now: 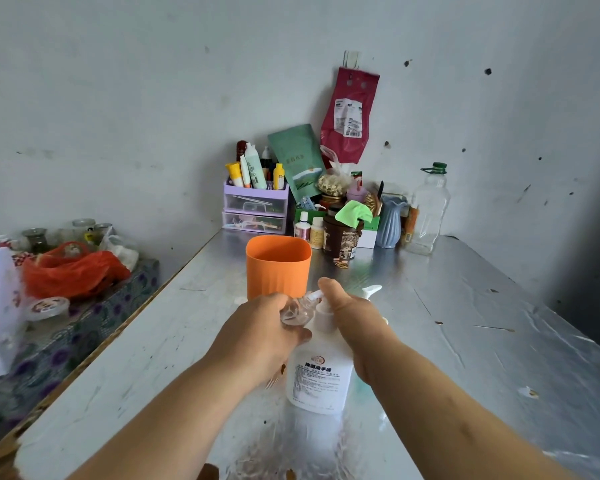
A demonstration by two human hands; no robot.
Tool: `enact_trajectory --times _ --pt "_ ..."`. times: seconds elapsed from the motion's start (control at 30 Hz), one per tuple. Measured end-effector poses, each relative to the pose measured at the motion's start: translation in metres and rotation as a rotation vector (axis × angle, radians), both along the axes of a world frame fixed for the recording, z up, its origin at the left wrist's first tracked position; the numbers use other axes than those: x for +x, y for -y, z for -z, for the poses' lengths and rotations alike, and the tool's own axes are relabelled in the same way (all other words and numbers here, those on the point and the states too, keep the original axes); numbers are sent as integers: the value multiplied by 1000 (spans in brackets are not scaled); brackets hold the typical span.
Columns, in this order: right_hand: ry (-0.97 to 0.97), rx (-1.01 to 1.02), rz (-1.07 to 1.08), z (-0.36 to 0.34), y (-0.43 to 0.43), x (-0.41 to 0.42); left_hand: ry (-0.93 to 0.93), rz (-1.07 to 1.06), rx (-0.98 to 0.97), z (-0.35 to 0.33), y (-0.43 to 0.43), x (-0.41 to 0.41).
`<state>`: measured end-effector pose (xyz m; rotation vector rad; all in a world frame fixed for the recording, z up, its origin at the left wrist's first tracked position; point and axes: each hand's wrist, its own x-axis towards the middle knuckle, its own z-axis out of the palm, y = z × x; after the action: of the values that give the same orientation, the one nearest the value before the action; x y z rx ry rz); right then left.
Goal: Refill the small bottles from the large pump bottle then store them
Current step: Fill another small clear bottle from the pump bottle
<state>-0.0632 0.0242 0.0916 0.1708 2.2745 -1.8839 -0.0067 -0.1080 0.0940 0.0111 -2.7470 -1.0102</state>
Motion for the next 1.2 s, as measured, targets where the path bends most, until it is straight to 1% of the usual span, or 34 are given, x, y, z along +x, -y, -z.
enact_trajectory --times 0.13,0.27,0.47,0.67,0.9,1.0,1.2 --pt "-23 41 -8 -13 -4 -1 -25 3 4 -7 -1 2" --pt "11 29 -24 -12 -4 0 -22 7 2 -9 -2 3" --pt "-36 -12 -23 -6 -2 0 -17 5 18 -6 -2 1" --pt "-87 2 -25 5 -4 -5 -7 6 22 0 -1 -1" --pt "-38 -21 -35 7 -2 -4 7 4 10 -3 -3 3" --pt "-13 -2 -30 -2 -4 -2 1 -4 3 -6 -3 4" --pt "-31 55 -42 -10 -4 -2 -23 5 -6 -10 -4 5"
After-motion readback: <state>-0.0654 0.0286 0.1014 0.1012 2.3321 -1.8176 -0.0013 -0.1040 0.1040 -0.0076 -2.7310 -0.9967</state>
